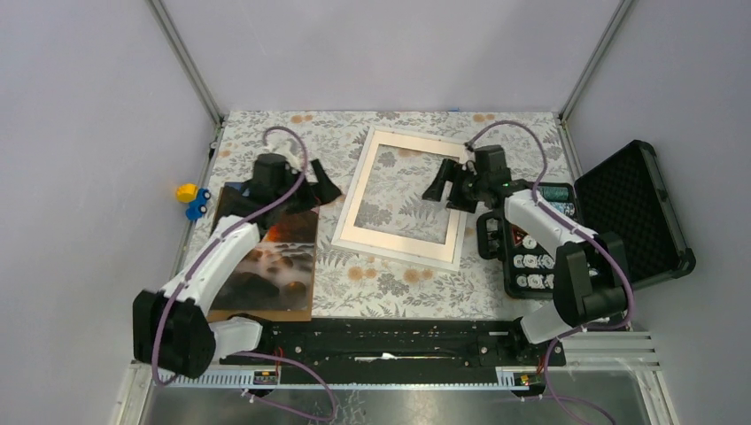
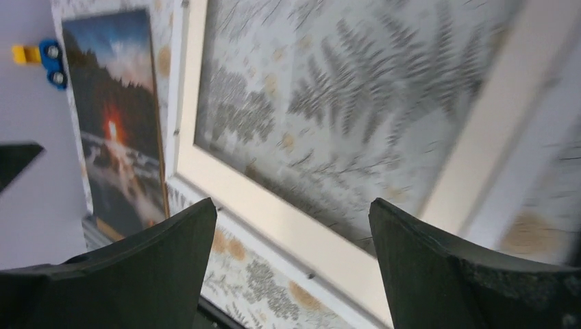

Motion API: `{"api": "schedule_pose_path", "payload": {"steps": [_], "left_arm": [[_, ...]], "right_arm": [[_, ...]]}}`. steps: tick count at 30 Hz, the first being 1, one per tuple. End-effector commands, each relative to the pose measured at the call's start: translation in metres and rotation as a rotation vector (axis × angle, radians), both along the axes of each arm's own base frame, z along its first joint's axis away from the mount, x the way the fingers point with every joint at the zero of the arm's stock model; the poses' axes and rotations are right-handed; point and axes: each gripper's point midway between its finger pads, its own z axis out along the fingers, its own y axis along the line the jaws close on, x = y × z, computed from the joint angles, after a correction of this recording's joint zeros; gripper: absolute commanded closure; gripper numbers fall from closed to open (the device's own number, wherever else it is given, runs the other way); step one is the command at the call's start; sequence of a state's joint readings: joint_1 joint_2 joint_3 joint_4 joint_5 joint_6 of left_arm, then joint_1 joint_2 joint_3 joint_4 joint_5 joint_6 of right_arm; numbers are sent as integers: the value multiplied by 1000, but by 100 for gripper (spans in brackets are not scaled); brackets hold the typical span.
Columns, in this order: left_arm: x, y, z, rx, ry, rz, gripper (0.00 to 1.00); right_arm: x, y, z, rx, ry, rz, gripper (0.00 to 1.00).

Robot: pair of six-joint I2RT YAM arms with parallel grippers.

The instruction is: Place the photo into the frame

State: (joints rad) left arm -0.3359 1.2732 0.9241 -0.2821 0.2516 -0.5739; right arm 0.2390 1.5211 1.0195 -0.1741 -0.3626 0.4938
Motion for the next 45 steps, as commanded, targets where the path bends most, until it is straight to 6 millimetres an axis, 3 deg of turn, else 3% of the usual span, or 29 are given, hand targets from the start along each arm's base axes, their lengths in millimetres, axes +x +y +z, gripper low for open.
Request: {"api": "schedule_pose_path", "payload": {"steps": [1, 4, 8, 13, 16, 24, 29, 36, 39, 45], "left_arm": [[-10, 93, -7, 143, 37, 265, 1], [-21, 136, -23, 128, 84, 456, 1], [-28, 162, -42, 71, 128, 565, 1], [-32, 194, -91, 86, 215, 705, 1], [-31, 186, -101, -7, 251, 695, 2], [-48, 181, -126, -53, 322, 725, 1], [-62, 182, -140, -57, 383, 773, 1], [-69, 188, -151, -46, 410, 814, 2], [-69, 188, -152, -43, 422, 811, 2], [-69, 190, -154, -46, 424, 817, 1]], "right_arm": [[-33, 74, 15, 134, -16, 125, 11], [-56, 138, 14, 255, 16, 201, 11], [-96, 216, 1, 349, 91, 328, 11], [-113, 272, -35, 372, 171, 334, 18], [-124, 294, -48, 394, 209, 324, 22], [-153, 318, -71, 381, 257, 321, 25], [-182, 332, -79, 411, 309, 337, 28], [-205, 344, -66, 471, 339, 352, 41], [-217, 348, -65, 508, 363, 353, 52], [-223, 346, -83, 488, 393, 337, 57]]}}
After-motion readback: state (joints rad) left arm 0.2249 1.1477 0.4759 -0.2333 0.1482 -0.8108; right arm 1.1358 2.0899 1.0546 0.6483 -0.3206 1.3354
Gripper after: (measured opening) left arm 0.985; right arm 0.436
